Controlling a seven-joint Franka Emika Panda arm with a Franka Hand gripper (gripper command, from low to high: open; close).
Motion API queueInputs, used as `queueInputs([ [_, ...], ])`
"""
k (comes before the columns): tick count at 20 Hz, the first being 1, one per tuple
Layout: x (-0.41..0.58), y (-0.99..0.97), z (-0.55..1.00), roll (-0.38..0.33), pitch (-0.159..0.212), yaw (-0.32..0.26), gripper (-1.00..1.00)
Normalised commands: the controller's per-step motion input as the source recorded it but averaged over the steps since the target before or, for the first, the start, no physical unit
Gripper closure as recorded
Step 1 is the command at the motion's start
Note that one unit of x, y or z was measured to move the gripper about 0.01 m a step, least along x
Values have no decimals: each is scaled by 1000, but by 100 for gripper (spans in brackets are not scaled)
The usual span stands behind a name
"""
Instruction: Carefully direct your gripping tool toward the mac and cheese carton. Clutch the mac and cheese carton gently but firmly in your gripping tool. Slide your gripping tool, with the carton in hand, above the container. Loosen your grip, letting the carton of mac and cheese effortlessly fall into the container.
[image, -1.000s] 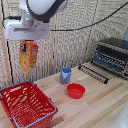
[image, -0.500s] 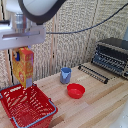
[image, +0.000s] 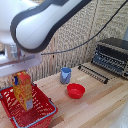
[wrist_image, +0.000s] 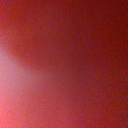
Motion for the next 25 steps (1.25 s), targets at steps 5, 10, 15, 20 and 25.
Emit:
queueInputs([
  [5, -3, -220, -340, 6, -2, 43, -100],
  [10, 0, -69, -31, 9, 1, 5, -100],
  [15, 0, 42, 258, -3, 11, -35, -100],
  [20, 0, 0, 605, 0, 1, -64, -100],
  [25, 0, 0, 697, 7, -4, -2, -100],
])
